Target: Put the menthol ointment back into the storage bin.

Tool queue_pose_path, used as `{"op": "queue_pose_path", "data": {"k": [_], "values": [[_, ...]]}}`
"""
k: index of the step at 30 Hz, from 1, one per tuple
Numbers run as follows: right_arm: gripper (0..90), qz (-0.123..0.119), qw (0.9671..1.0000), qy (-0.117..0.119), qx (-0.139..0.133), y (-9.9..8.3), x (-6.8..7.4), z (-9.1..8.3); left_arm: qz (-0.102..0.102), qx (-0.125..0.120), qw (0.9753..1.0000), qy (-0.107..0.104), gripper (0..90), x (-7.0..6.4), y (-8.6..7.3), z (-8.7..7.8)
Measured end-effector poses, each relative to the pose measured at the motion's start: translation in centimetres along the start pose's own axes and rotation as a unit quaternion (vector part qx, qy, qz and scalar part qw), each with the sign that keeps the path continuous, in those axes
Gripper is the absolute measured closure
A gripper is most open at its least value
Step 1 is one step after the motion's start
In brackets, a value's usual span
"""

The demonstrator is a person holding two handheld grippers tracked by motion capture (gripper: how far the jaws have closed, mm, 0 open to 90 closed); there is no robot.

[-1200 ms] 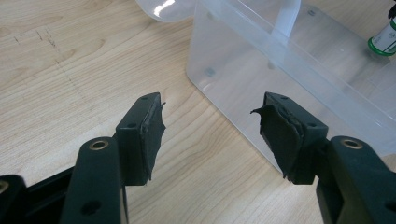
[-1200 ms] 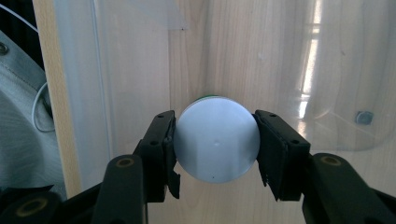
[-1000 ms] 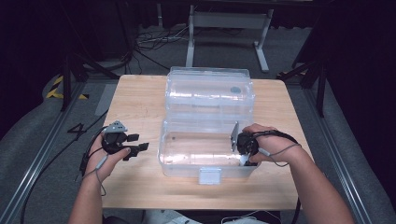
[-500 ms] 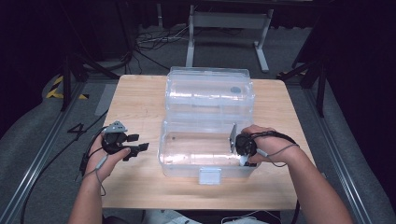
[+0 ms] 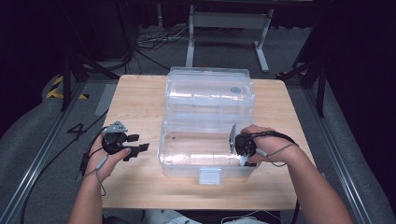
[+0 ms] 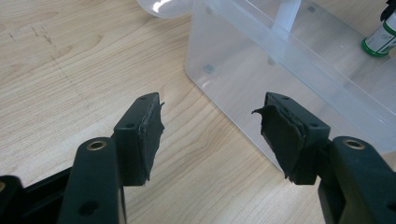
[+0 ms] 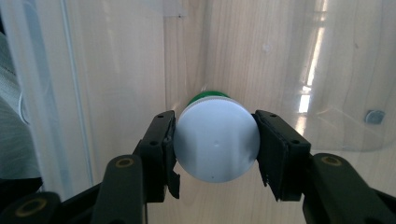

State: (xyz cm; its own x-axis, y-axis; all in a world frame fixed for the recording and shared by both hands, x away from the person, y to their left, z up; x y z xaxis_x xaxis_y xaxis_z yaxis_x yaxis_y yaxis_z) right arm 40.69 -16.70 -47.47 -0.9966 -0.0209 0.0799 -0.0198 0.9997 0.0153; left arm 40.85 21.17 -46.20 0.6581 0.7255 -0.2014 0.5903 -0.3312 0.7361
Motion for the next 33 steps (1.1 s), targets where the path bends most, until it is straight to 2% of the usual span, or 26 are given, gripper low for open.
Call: {"op": "queue_pose_path", "data": {"k": [7, 16, 24, 29, 33], "values": [[50.2, 0.005, 0.9999, 0.004, 0.009, -0.1, 0.0, 0.0, 0.0, -0.001, 1.0, 0.0, 38.9, 0.1, 0.0, 0.0], [48.7, 0.011, 0.9999, 0.004, 0.003, -0.2, -0.1, 0.0, 0.0, -0.002, 1.0, 0.0, 38.9, 0.1, 0.0, -0.1], [43.9, 0.019, 0.9996, 0.014, -0.016, -0.4, 0.1, -0.3, 0.0, -0.001, 1.0, 0.0, 38.9, 0.1, 0.0, 0.0], [43.0, 0.024, 0.9992, 0.006, -0.032, -0.7, 0.2, -1.2, 0.002, 0.0, 1.0, 0.0, 38.9, 0.1, 0.0, 0.0], [43.5, 0.029, 0.9975, 0.001, -0.064, -0.9, 0.2, -2.3, 0.001, -0.003, 1.0, -0.002, 38.9, 0.0, 0.1, 0.0]]}}
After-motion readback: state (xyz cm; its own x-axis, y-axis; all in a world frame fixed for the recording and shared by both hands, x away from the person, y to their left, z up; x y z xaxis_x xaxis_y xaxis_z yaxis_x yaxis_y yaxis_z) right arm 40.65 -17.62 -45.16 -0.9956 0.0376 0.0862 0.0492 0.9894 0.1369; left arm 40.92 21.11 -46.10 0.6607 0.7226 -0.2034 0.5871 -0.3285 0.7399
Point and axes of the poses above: each handheld gripper's, and its own axes: z roughly forward along the jaws, y roughly out of its top, x roughly to its left, the point moved 7 cm from there along z, roughly forward along the jaws
